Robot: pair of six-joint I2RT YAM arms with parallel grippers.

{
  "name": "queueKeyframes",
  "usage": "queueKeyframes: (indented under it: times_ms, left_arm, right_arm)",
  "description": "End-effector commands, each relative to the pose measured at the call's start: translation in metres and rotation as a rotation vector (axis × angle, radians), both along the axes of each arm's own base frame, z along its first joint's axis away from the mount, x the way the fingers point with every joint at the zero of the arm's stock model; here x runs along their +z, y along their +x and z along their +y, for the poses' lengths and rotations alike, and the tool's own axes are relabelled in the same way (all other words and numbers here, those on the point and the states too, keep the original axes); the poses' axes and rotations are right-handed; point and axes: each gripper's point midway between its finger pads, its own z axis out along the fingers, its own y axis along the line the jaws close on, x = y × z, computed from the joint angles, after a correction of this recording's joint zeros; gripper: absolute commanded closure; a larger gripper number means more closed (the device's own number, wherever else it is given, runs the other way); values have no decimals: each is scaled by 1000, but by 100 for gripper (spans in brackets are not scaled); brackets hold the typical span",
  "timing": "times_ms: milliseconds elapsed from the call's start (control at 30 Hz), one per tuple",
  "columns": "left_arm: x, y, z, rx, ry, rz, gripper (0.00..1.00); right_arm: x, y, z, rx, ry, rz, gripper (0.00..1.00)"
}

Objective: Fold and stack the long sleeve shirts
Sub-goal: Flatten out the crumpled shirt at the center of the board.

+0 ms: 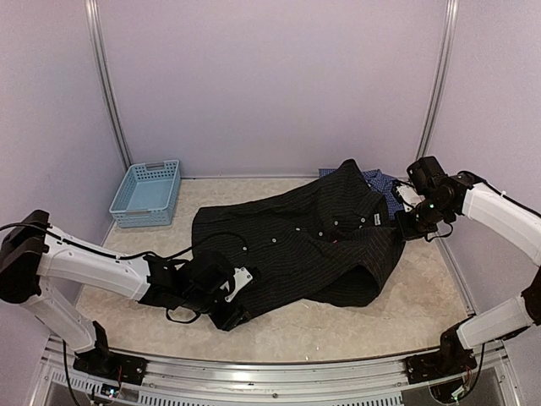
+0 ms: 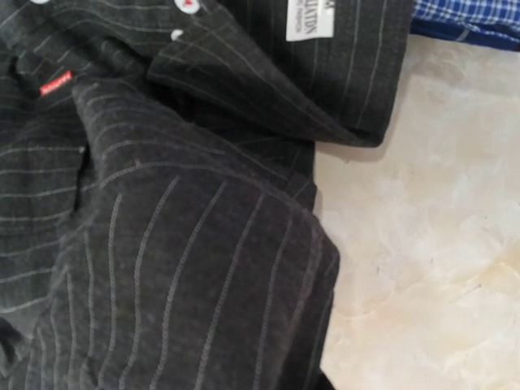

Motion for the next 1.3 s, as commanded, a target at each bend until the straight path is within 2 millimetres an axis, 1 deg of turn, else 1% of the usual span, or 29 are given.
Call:
queueKeyframes:
  times_ms: [0,100,200,333,433,533,600,633,700,767,833,900,933,967,1000,1067,1100,1167,1200,1267]
  left_arm:
    - [-10,-2,-5,-25,45,3,44]
    - [-18,-3,-5,-25,65,12,45]
    - [-23,-3,-6,-24,71,17,51]
    - [-30,-5,-7,-22,92,33,63]
    - [-35,-10,-8,-28,112,42,75]
    - [-38,-8,-5,-11,146,21,85]
    - [-39,-6,-3,3,159,11,96]
    - [-37,-5,-2,7,159,6,100]
    - [-32,-2,-2,24,149,-12,100]
    - [-19,1,-5,33,114,-36,100]
    - [0,6,-10,44,61,-61,100]
    - [30,11,-15,62,-20,-95,100]
    - [41,14,-15,69,-49,-106,100]
    - [59,17,-16,79,-97,-124,100]
    - [71,20,-15,90,-128,-135,100]
    - [98,28,-10,123,-201,-159,100]
    - [118,31,-7,137,-254,-177,100]
    - [149,43,4,179,-326,-212,100]
    - [170,48,11,203,-371,-241,100]
    - [204,58,24,256,-433,-291,100]
  right_arm:
    - [13,7,-1,-4,13,-46,100]
    - [14,6,-1,-2,15,-52,100]
    - [12,5,-1,0,14,-50,100]
    - [12,3,-2,-2,12,-52,100]
    - [13,3,-3,-5,15,-57,100]
    - [13,2,-1,-3,25,-59,100]
    - [14,1,0,2,34,-61,100]
    - [15,0,1,5,40,-63,100]
    - [19,0,3,10,56,-73,100]
    - [24,0,5,13,68,-93,100]
    - [34,-1,12,38,112,-115,100]
    - [48,-1,17,57,146,-157,100]
    - [60,-2,19,69,166,-193,100]
    - [70,-3,21,83,184,-224,100]
    - [81,-4,23,98,200,-256,100]
    - [104,-8,27,126,228,-322,100]
    - [118,-10,28,143,242,-359,100]
    - [143,-13,31,173,265,-423,100]
    - [154,-15,33,187,278,-446,100]
    - [178,-18,37,217,302,-493,100]
